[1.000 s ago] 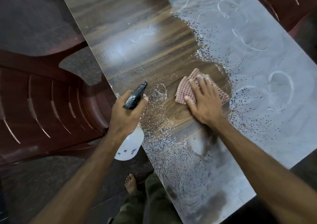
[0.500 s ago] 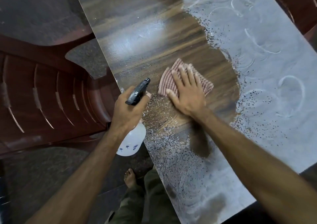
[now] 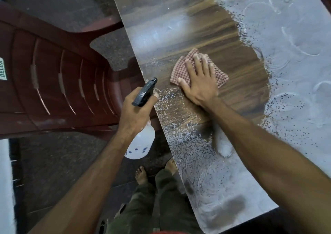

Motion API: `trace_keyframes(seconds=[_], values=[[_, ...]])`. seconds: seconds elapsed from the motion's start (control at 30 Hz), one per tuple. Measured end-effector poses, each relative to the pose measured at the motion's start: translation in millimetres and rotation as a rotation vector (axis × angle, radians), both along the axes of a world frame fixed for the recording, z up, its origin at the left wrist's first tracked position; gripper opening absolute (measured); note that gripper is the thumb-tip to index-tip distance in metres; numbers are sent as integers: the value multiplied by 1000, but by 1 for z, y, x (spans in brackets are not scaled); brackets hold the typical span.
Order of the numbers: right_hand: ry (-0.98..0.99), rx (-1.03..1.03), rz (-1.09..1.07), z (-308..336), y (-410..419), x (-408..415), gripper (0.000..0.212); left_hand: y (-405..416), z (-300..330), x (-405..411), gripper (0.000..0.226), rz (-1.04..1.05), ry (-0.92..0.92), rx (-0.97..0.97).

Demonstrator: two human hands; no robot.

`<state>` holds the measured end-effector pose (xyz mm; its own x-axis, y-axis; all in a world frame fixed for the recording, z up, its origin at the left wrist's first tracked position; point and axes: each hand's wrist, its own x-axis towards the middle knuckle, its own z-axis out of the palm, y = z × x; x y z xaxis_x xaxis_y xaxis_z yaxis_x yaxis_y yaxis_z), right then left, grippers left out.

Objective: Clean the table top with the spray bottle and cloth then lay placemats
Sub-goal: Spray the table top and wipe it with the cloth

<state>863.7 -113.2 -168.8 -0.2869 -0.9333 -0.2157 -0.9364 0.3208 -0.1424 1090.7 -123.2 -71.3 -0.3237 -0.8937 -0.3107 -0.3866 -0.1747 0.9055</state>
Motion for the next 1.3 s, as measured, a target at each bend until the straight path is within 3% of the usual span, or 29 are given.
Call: trace_keyframes(seconds=[0.2,0.3,0.43,0.63,0.87,1.03,1.17,1.3], values=[[-36,50,228,5,75,40,74,-1,1,22,21,56,10,7],[-15,8,121,2,69,10,72,-4,-2,34,27,52,5,-16],[5,-42,-40,0,3,4,72,-4,-5,44,27,53,3,-33],[-14,-7,159,3,-60,70,67,-1,-5,53,28,53,-12,-39],[-42,-47,415,-1,38,99,59,3,2,58,14,32,15,-53],[-39,-50,220,1,53,64,62,5,6,71,16,31,23,-52],[-11,-54,58,-1,28,84,67,15,5,76,16,32,10,-44],[0,-60,130,-3,64,114,65,25,9,76,17,4,3,-32]])
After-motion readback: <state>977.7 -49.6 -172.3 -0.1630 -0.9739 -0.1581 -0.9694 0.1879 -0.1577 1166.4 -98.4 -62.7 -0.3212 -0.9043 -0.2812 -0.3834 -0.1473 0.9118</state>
